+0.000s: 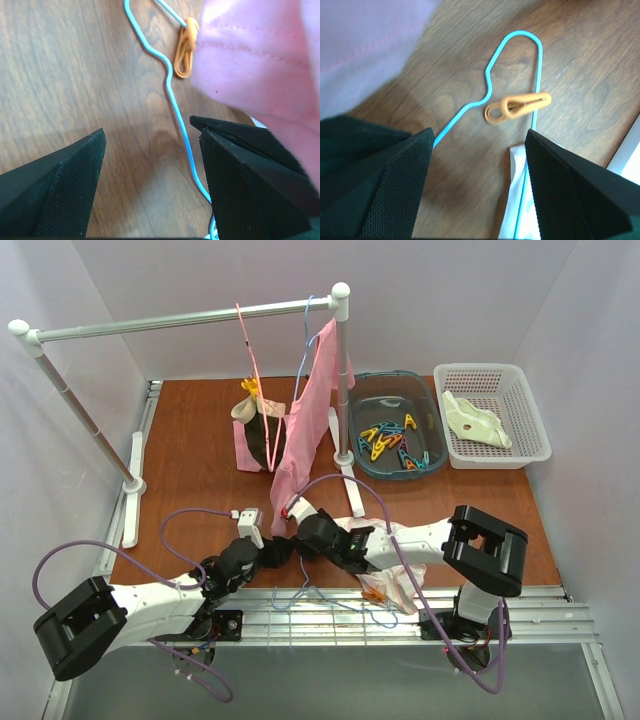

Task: Clip the underwear to the hanger
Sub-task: Adjust the underwear on the hanger.

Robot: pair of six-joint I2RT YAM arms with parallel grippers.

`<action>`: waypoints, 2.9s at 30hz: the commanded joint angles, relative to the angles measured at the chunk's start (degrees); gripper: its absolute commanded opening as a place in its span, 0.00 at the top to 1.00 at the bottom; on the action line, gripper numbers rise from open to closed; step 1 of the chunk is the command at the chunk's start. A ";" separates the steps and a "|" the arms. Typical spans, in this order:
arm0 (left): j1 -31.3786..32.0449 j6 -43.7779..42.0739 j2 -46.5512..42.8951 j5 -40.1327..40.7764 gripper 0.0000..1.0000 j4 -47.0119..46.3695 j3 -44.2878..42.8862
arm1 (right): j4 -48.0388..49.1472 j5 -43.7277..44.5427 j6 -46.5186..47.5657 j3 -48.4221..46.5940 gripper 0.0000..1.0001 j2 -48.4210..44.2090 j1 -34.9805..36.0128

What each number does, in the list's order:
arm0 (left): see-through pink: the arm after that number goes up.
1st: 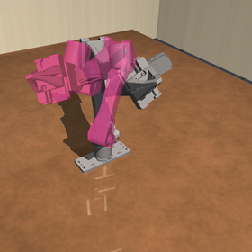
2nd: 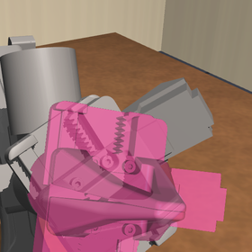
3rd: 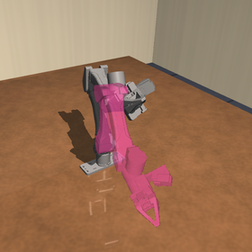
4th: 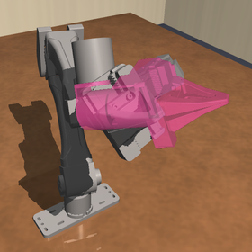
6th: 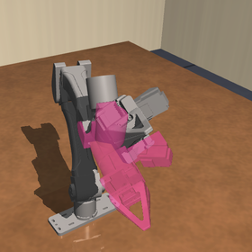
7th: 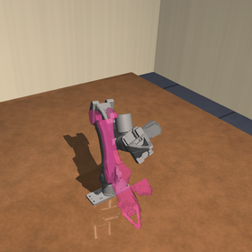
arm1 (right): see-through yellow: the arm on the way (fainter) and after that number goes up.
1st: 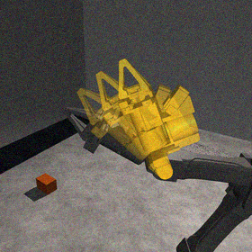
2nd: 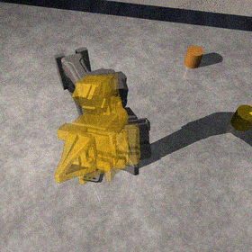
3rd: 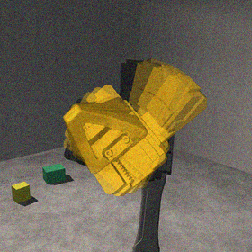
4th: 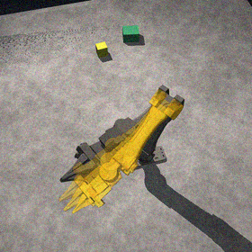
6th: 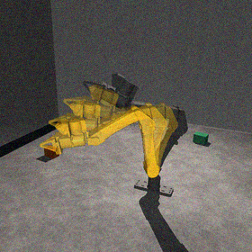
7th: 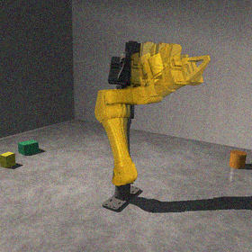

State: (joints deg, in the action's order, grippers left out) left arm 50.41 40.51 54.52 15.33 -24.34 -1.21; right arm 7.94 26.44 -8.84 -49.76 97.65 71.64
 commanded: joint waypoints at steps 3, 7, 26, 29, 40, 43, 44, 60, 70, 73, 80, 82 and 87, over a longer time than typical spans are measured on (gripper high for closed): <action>-0.32 1.24 -1.35 2.68 0.31 -4.93 3.33 | 6.47 -15.80 -1.44 4.04 0.32 -9.55 5.00; -0.32 1.06 -1.26 1.03 0.33 -5.81 2.10 | 7.09 -9.08 -2.67 8.09 0.33 -15.28 4.83; 2.76 1.76 9.72 -1.45 0.37 -11.25 -2.47 | 5.42 2.30 -7.94 19.34 0.60 -15.65 -0.80; 3.20 1.85 10.78 -1.27 0.37 -11.87 -2.92 | 4.02 2.74 -8.38 19.44 0.64 -14.77 -0.80; 3.20 1.59 13.32 -1.09 0.38 -12.93 -3.80 | -7.83 4.06 -17.78 14.53 0.99 -12.39 -0.71; 3.20 1.68 13.77 -0.83 0.38 -14.24 -3.97 | -13.64 4.32 -23.31 12.41 0.99 -13.44 -0.53; 3.20 1.68 13.77 -0.74 0.38 -14.51 -4.15 | -14.88 4.41 -25.24 11.97 0.99 -13.53 -0.45; 3.20 -0.52 19.66 -1.18 0.38 -16.36 -8.19 | -17.53 -1.28 -45.57 9.24 0.99 -6.95 8.78; 3.11 -1.92 15.71 3.21 0.36 -11.19 -7.31 | -14.92 5.73 -24.14 9.32 0.39 -14.39 5.99; 3.11 -1.58 13.52 6.90 0.36 -7.67 -7.05 | -10.00 3.37 -19.03 11.43 0.38 -17.74 1.60; 3.20 2.64 7.01 15.07 0.41 3.67 -7.83 | -1.89 -2.26 -11.73 11.53 0.37 -19.16 -3.69; 3.20 3.26 6.21 15.25 0.44 5.52 -7.93 | -0.92 -3.84 -10.76 11.00 0.37 -17.76 -4.92; 3.29 4.49 2.18 15.17 0.48 7.11 -6.97 | 0.14 -5.69 -8.13 8.27 0.38 -13.89 -6.59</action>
State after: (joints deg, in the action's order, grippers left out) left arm 53.39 43.64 59.22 27.73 -20.75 -8.12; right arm 4.64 22.96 -20.43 -38.85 82.13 65.95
